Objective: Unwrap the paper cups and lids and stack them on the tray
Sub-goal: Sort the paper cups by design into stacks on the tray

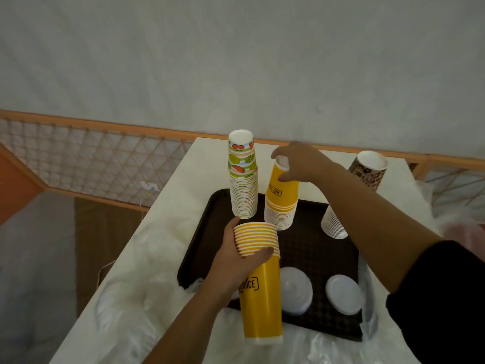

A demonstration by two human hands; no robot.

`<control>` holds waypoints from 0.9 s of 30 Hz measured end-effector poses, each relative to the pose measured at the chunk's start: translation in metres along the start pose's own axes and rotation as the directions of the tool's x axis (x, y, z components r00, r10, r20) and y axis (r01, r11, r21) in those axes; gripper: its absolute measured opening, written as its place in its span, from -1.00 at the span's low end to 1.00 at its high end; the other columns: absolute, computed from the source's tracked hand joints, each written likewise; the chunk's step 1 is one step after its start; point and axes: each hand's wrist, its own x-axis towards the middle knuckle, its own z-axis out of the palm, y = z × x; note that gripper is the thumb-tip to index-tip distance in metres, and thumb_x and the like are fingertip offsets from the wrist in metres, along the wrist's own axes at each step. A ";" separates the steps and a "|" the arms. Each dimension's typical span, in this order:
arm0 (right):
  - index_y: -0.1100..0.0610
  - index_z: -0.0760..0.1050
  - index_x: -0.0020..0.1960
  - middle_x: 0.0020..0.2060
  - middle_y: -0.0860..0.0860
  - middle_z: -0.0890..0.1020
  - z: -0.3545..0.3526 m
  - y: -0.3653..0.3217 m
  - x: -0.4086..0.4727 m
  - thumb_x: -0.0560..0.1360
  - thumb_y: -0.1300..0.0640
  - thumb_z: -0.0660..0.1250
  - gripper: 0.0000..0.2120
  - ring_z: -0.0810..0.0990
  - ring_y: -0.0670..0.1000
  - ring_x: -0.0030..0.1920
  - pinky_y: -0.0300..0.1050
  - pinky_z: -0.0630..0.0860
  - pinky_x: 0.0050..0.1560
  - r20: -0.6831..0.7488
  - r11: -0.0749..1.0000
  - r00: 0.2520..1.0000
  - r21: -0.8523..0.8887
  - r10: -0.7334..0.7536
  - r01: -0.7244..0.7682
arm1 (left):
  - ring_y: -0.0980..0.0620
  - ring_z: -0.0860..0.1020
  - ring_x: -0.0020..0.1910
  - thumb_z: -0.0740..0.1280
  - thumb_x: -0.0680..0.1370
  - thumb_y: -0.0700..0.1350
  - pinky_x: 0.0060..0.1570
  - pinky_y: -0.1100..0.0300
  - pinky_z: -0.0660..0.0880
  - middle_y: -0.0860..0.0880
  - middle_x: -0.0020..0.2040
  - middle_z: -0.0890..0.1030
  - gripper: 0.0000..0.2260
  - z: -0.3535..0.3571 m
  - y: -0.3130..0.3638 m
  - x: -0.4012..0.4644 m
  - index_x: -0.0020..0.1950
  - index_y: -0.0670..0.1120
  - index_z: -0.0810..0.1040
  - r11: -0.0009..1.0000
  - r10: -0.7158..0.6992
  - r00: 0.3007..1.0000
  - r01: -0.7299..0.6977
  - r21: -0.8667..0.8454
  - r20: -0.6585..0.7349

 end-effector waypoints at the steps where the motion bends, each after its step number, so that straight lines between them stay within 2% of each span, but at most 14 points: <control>1: 0.02 0.29 0.40 0.23 0.15 0.39 0.009 0.000 0.002 0.41 0.04 0.46 -0.37 0.44 0.16 0.20 -0.03 0.44 0.09 0.020 0.999 1.000 0.042 0.010 -0.011 | 0.18 0.45 -0.05 0.48 0.40 0.03 -0.24 0.33 0.44 0.11 0.13 0.36 -0.19 -0.001 -0.001 0.001 0.48 0.20 0.03 1.000 -0.001 1.000 0.001 -0.002 0.001; 5: 0.02 0.29 0.36 0.23 0.13 0.35 0.030 0.008 0.005 0.34 0.15 0.52 -0.33 0.47 0.18 0.15 0.00 0.53 0.03 -0.011 0.989 1.000 0.151 0.010 -0.009 | 0.20 0.44 -0.07 0.47 0.40 0.04 -0.24 0.34 0.44 0.10 0.15 0.35 -0.18 0.000 -0.004 0.008 0.48 0.20 0.01 1.000 -0.012 1.000 0.012 0.002 0.018; 11: 0.04 0.31 0.33 0.26 0.12 0.33 0.024 0.026 0.004 0.34 0.26 0.51 -0.35 0.45 0.17 0.16 -0.12 0.43 -0.12 0.021 0.988 1.000 0.151 -0.020 0.017 | 0.11 0.44 0.06 0.46 0.41 0.03 -0.14 0.27 0.46 0.06 0.23 0.35 -0.18 0.007 -0.005 0.016 0.49 0.19 0.00 1.000 -0.020 0.999 0.020 0.000 0.046; 13: 0.02 0.29 0.35 0.29 0.12 0.31 0.030 0.022 0.001 0.33 0.25 0.52 -0.32 0.44 0.19 0.20 -0.07 0.49 -0.04 0.017 0.983 1.000 0.181 -0.018 0.015 | 0.15 0.45 -0.01 0.46 0.41 0.03 -0.24 0.35 0.43 0.08 0.21 0.36 -0.19 0.010 -0.003 0.017 0.48 0.18 0.01 1.000 -0.014 0.999 0.014 -0.001 0.050; 15: -0.04 0.22 0.43 0.42 0.09 0.21 0.035 0.017 -0.003 0.36 0.17 0.51 -0.24 0.29 0.22 0.38 0.09 0.42 0.22 0.006 0.993 1.000 0.117 0.023 -0.024 | 0.20 0.45 -0.07 0.46 0.42 0.02 -0.29 0.39 0.41 0.07 0.21 0.37 -0.20 0.013 -0.002 0.016 0.48 0.17 0.02 1.000 -0.008 0.998 0.009 -0.013 0.056; 16: -0.06 0.17 0.47 0.48 0.05 0.15 0.035 0.013 -0.007 0.37 0.10 0.50 -0.22 0.16 0.21 0.45 0.18 0.30 0.33 -0.054 0.997 0.998 0.064 0.040 -0.037 | 0.21 0.44 -0.08 0.46 0.42 0.01 -0.29 0.40 0.40 0.08 0.20 0.36 -0.20 0.014 -0.001 0.016 0.49 0.17 0.01 1.000 -0.003 0.998 0.003 -0.004 0.059; 17: -0.06 0.17 0.48 0.50 0.04 0.14 0.034 0.009 -0.013 0.39 0.04 0.49 -0.23 0.10 0.18 0.49 0.20 0.22 0.38 -0.180 0.998 0.983 0.062 0.035 -0.024 | 0.21 0.43 -0.08 0.46 0.42 0.01 -0.30 0.42 0.39 0.10 0.18 0.35 -0.19 0.013 -0.001 0.015 0.49 0.17 0.01 1.000 0.004 0.998 -0.005 0.010 0.061; 19: 0.03 0.31 0.41 0.42 0.04 0.30 0.027 -0.005 -0.029 0.42 0.01 0.45 -0.39 0.26 0.10 0.42 0.04 0.29 0.34 -0.467 0.967 0.884 0.232 0.019 0.102 | 0.22 0.44 -0.07 0.48 0.41 0.00 -0.29 0.43 0.38 0.11 0.17 0.35 -0.18 0.011 0.000 0.014 0.49 0.17 0.01 0.999 0.024 0.998 -0.026 0.026 0.063; 20: 0.05 0.37 0.35 0.35 0.03 0.39 0.023 -0.012 -0.040 0.45 -0.01 0.42 -0.48 0.37 0.04 0.33 -0.08 0.35 0.26 -0.514 0.924 0.857 0.340 0.027 0.175 | 0.22 0.45 -0.05 0.49 0.40 -0.01 -0.29 0.43 0.39 0.11 0.17 0.36 -0.17 0.010 0.000 0.013 0.49 0.17 0.02 0.999 0.034 0.997 -0.036 0.026 0.068; 21: 0.04 0.39 0.32 0.29 0.00 0.44 0.022 -0.020 -0.050 0.47 -0.05 0.38 -0.53 0.43 -0.01 0.25 -0.14 0.38 0.20 -0.470 0.878 0.883 0.430 0.018 0.211 | 0.21 0.46 -0.03 0.50 0.39 -0.03 -0.27 0.42 0.41 0.12 0.17 0.38 -0.15 0.010 -0.001 0.011 0.49 0.16 0.02 0.998 0.049 0.996 -0.051 0.027 0.073; 22: 0.02 0.37 0.34 0.29 -0.03 0.44 0.023 -0.026 -0.059 0.47 -0.11 0.35 -0.51 0.44 -0.04 0.24 -0.14 0.40 0.19 -0.340 0.846 0.940 0.497 -0.013 0.191 | 0.21 0.48 -0.01 0.52 0.37 -0.05 -0.26 0.41 0.45 0.14 0.15 0.41 -0.13 0.010 -0.002 0.010 0.49 0.14 0.04 0.997 0.071 0.995 -0.073 0.032 0.077; 23: 0.00 0.31 0.39 0.32 -0.04 0.43 0.026 -0.031 -0.067 0.47 -0.17 0.31 -0.45 0.42 -0.04 0.27 -0.13 0.39 0.21 -0.147 0.840 0.987 0.528 -0.058 0.128 | 0.22 0.50 -0.01 0.54 0.35 -0.08 -0.24 0.41 0.47 0.17 0.12 0.44 -0.13 0.010 -0.003 0.009 0.49 0.12 0.06 0.994 0.097 0.992 -0.101 0.042 0.083; 25: 0.00 0.23 0.45 0.38 -0.04 0.39 0.035 -0.036 -0.078 0.48 -0.23 0.24 -0.37 0.40 0.00 0.33 -0.17 0.37 0.19 0.188 0.874 0.973 0.485 -0.135 0.028 | 0.22 0.53 -0.02 0.56 0.33 -0.13 -0.21 0.40 0.50 0.18 0.06 0.48 -0.17 0.013 -0.004 0.007 0.45 0.06 0.16 0.986 0.140 0.986 -0.147 0.075 0.096; 27: 0.03 0.29 0.42 0.33 -0.02 0.45 0.043 -0.037 -0.085 0.50 -0.22 0.21 -0.43 0.46 0.01 0.28 -0.25 0.39 0.10 0.324 0.885 0.935 0.464 -0.141 -0.027 | 0.21 0.53 -0.02 0.56 0.32 -0.13 -0.20 0.39 0.50 0.18 0.03 0.49 -0.25 0.015 -0.003 0.005 0.40 0.02 0.23 0.979 0.165 0.980 -0.176 0.105 0.107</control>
